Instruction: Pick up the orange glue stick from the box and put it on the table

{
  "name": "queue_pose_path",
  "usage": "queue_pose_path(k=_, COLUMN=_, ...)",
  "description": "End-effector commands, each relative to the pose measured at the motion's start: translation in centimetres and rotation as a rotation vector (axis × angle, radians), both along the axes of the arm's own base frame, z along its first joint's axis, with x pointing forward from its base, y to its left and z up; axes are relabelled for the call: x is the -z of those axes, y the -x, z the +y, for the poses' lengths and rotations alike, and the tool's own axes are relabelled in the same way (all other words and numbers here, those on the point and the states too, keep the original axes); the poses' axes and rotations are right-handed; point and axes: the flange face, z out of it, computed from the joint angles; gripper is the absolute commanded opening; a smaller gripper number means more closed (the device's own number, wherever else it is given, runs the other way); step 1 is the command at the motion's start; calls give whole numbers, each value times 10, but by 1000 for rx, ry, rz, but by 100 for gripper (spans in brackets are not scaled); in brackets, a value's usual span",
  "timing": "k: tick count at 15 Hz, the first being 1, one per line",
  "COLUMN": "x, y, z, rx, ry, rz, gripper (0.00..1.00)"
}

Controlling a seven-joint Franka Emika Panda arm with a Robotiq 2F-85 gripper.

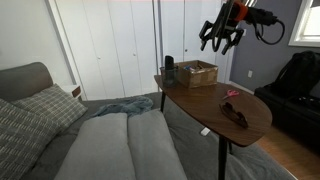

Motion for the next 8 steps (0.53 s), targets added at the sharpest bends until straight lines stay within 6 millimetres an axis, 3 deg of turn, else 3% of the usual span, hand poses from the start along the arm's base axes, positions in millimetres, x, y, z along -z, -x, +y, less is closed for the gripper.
queue_pose_path(k=1, x=-11, y=-47, z=-14, rx=16, ry=57, rz=-33, gripper=100)
queue_pose_path(k=5, x=-25, y=-101, z=-64, rx=134, ry=123, rz=-47, gripper=100)
queue_pose_path(k=6, x=-17, y=-71, z=-49, rx=70, ry=120, rz=-37, gripper=100)
queue_pose_path(k=8, x=-13, y=-82, z=-59, rx=82, ry=116, rz=-28, gripper=100)
